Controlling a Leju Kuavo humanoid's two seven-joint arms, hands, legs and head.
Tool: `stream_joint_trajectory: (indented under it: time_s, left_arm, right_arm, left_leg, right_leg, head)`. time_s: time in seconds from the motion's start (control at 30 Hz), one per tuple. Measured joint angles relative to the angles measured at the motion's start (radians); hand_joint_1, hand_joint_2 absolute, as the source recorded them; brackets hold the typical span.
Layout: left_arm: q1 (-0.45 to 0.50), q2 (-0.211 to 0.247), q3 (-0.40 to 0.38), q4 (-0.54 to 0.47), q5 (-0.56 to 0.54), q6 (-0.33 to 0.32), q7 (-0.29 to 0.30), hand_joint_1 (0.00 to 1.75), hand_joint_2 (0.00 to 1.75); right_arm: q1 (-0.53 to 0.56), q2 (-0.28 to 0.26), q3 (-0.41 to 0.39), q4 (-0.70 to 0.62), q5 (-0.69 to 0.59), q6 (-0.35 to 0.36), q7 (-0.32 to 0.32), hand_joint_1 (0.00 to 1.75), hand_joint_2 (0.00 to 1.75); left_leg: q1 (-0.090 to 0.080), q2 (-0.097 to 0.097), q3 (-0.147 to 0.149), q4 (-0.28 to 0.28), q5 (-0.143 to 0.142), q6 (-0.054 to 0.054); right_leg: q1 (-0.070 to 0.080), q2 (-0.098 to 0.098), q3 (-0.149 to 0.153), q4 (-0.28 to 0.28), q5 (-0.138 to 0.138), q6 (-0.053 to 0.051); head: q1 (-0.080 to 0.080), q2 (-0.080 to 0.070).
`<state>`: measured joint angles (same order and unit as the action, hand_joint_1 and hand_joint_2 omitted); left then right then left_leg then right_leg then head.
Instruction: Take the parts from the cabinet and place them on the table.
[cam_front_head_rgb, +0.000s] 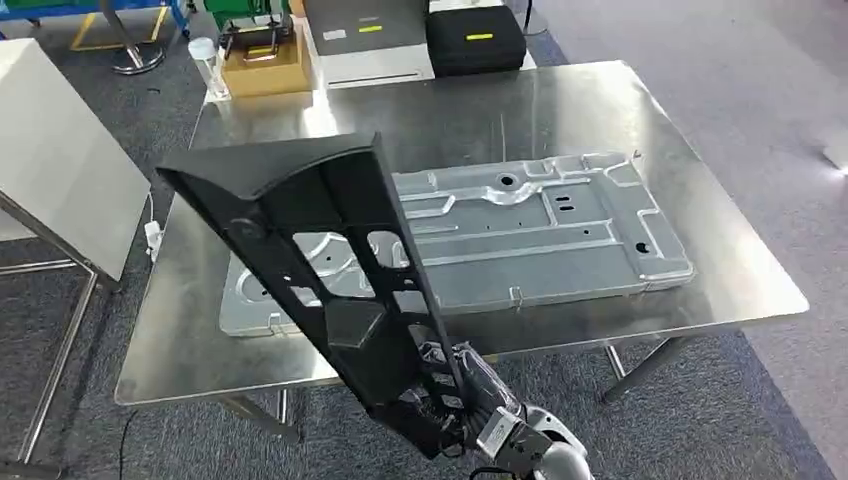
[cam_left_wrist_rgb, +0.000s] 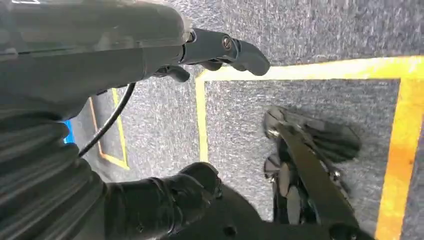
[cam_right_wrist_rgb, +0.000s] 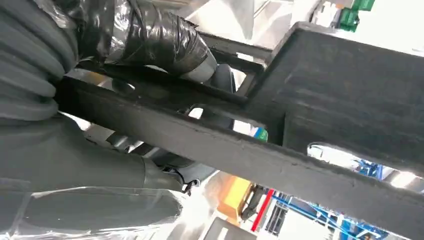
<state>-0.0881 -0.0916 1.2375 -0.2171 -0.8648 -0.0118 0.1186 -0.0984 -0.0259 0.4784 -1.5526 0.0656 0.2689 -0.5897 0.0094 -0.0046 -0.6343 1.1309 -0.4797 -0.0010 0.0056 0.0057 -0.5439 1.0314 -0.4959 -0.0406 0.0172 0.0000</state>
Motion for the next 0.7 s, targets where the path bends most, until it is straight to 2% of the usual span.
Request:
stream_joint_trajectory:
  time_s: [0.03, 0.07, 0.1, 0.17, 0.23, 0.27, 0.3, 0.33, 0.37, 0.43, 0.47, 0.5, 0.53, 0.57, 0.6, 0.63, 0.67, 0.7]
  left_arm:
    - [0.0, 0.001, 0.0, 0.0, 0.0, 0.0, 0.0, 0.0, 1.75]
    - [0.0, 0.006, 0.001, 0.0, 0.0, 0.002, 0.0, 0.0, 1.75]
    - [-0.001, 0.005, 0.001, 0.0, 0.0, 0.002, 0.0, 0.0, 1.75]
    - [-0.001, 0.005, 0.001, 0.0, 0.0, 0.002, 0.0, 0.0, 1.75]
    - [-0.002, 0.005, 0.001, 0.0, 0.0, 0.002, 0.0, 0.0, 1.75]
    - [-0.004, 0.005, 0.001, 0.0, 0.0, 0.0, 0.0, 0.0, 1.75]
    - [-0.002, 0.004, 0.001, 0.0, 0.0, 0.0, 0.0, 0.0, 1.75]
    - [0.002, 0.002, 0.001, 0.0, -0.004, 0.0, 0.0, 0.0, 1.75]
    - [0.0, 0.002, 0.001, 0.0, -0.005, 0.0, 0.0, 0.0, 1.75]
    - [-0.004, 0.002, 0.001, 0.0, -0.006, 0.0, 0.0, 0.0, 1.75]
    - [-0.004, 0.002, 0.001, 0.0, -0.006, 0.0, 0.0, 0.0, 1.75]
    - [-0.004, 0.002, 0.001, 0.0, -0.008, 0.0, 0.0, 0.0, 1.75]
    - [-0.003, 0.002, 0.001, 0.0, -0.009, 0.0, 0.0, 0.0, 1.75]
    - [-0.003, 0.001, 0.001, 0.0, -0.011, 0.0, 0.0, 0.0, 1.75]
    - [-0.002, -0.001, 0.001, 0.0, -0.013, -0.001, 0.0, 0.0, 1.75]
    - [-0.003, -0.001, 0.001, 0.0, -0.015, -0.001, 0.0, 0.0, 1.75]
    - [-0.006, -0.001, 0.001, 0.0, -0.016, -0.001, 0.0, 0.0, 1.75]
    - [-0.009, -0.001, 0.001, 0.0, -0.016, -0.001, 0.0, 0.0, 1.75]
  right_arm:
    - [0.0, 0.0, 0.0, 0.0, 0.0, 0.0, 0.0, 1.73, 1.75]
    - [-0.001, 0.0, 0.0, 0.001, 0.0, 0.0, 0.0, 1.73, 1.75]
    - [-0.001, 0.0, 0.0, 0.001, 0.0, 0.0, 0.0, 1.73, 1.75]
    - [-0.001, 0.0, 0.0, 0.001, 0.0, 0.0, 0.0, 1.73, 1.75]
    - [0.0, 0.0, 0.0, 0.001, 0.0, 0.0, 0.0, 1.73, 1.75]
    - [0.0, 0.0, 0.0, 0.001, 0.0, 0.0, 0.001, 1.73, 1.75]
    - [0.0, 0.0, 0.0, 0.0, 0.0, 0.003, 0.003, 1.73, 1.75]
    - [-0.01, -0.002, 0.001, 0.005, -0.023, 0.011, 0.028, 1.73, 1.75]
    - [-0.019, -0.002, 0.001, 0.008, -0.028, 0.01, 0.034, 1.73, 1.75]
    - [-0.029, -0.003, -0.003, 0.017, -0.038, 0.003, 0.045, 1.73, 1.75]
    - [-0.033, -0.002, -0.008, 0.022, -0.044, -0.002, 0.052, 1.73, 1.75]
    - [-0.042, -0.002, -0.012, 0.027, -0.053, -0.009, 0.059, 1.73, 1.75]
    - [-0.054, -0.002, -0.018, 0.03, -0.059, -0.015, 0.066, 1.73, 1.75]
    - [-0.069, -0.002, -0.025, 0.032, -0.067, -0.021, 0.074, 1.73, 1.75]
    - [-0.083, -0.002, -0.029, 0.033, -0.072, -0.027, 0.079, 1.73, 1.75]
    - [-0.096, -0.002, -0.034, 0.036, -0.074, -0.031, 0.085, 1.73, 1.75]
    - [-0.109, -0.002, -0.036, 0.037, -0.076, -0.031, 0.086, 1.73, 1.75]
    - [-0.113, -0.001, -0.038, 0.038, -0.076, -0.031, 0.088, 1.73, 1.75]
  left_leg:
    - [-0.006, 0.001, 0.026, -0.079, 0.051, 0.012]
    - [-0.014, 0.005, 0.025, -0.087, 0.016, 0.021]
    - [-0.016, 0.005, 0.023, -0.088, 0.005, 0.021]
    - [-0.016, 0.005, 0.023, -0.088, 0.005, 0.021]
    - [-0.017, 0.005, 0.023, -0.093, -0.009, 0.021]
    - [-0.018, 0.001, 0.032, -0.097, -0.01, 0.026]
    - [-0.019, 0.001, 0.034, -0.107, 0.019, 0.031]
    - [-0.004, 0.005, 0.075, -0.129, 0.031, 0.042]
    - [-0.003, 0.004, 0.075, -0.129, 0.03, 0.044]
    - [-0.004, 0.002, 0.076, -0.128, 0.024, 0.046]
    - [-0.003, 0.001, 0.077, -0.126, 0.02, 0.045]
    - [-0.001, 0.001, 0.081, -0.124, 0.015, 0.042]
    - [0.001, 0.0, 0.087, -0.122, 0.009, 0.039]
    - [0.003, 0.0, 0.094, -0.118, 0.002, 0.034]
    - [0.005, 0.0, 0.1, -0.113, -0.006, 0.03]
    - [0.006, 0.0, 0.098, -0.115, -0.009, 0.023]
    - [0.004, -0.002, 0.094, -0.109, -0.01, 0.017]
    - [0.003, -0.001, 0.091, -0.109, -0.015, 0.008]
  right_leg:
    - [0.001, -0.001, 0.007, -0.001, -0.007, 0.001]
    - [0.004, -0.003, 0.012, 0.0, -0.011, 0.005]
    - [0.003, -0.002, 0.009, 0.0, -0.011, 0.006]
    - [0.003, -0.002, 0.009, 0.0, -0.011, 0.006]
    - [0.0, 0.0, 0.009, 0.0, -0.011, 0.007]
    - [-0.001, -0.002, 0.003, -0.001, -0.015, 0.016]
    - [-0.002, -0.001, 0.006, -0.004, -0.018, 0.02]
    - [0.0, -0.001, -0.001, 0.067, -0.038, 0.039]
    - [-0.003, 0.0, -0.034, 0.126, -0.068, 0.043]
    - [-0.012, -0.001, -0.121, 0.257, -0.132, 0.053]
    - [-0.015, -0.001, -0.151, 0.288, -0.136, 0.057]
    - [-0.019, -0.002, -0.159, 0.272, -0.107, 0.061]
    - [-0.022, -0.003, -0.143, 0.213, -0.055, 0.065]
    - [-0.026, -0.004, -0.111, 0.126, 0.008, 0.067]
    - [-0.029, -0.004, -0.081, 0.038, 0.061, 0.067]
    - [-0.023, -0.003, -0.079, 0.031, 0.039, 0.063]
    - [-0.015, -0.005, -0.087, 0.02, 0.011, 0.053]
    - [-0.016, -0.005, -0.084, 0.024, 0.04, 0.045]
  head:
    - [0.0, 0.0]
    - [0.006, 0.0]
    - [0.005, 0.0]
    - [0.005, 0.0]
    - [0.004, 0.0]
    - [0.002, 0.0]
    - [0.003, 0.0]
    - [0.007, 0.0]
    - [0.006, 0.0]
    - [0.006, 0.0]
    - [0.006, 0.0]
    - [0.006, 0.0]
    - [0.006, 0.0]
    - [0.006, 0.0]
    - [0.006, 0.0]
    - [0.008, 0.0]
    - [0.009, 0.0]
    - [0.007, 0.0]
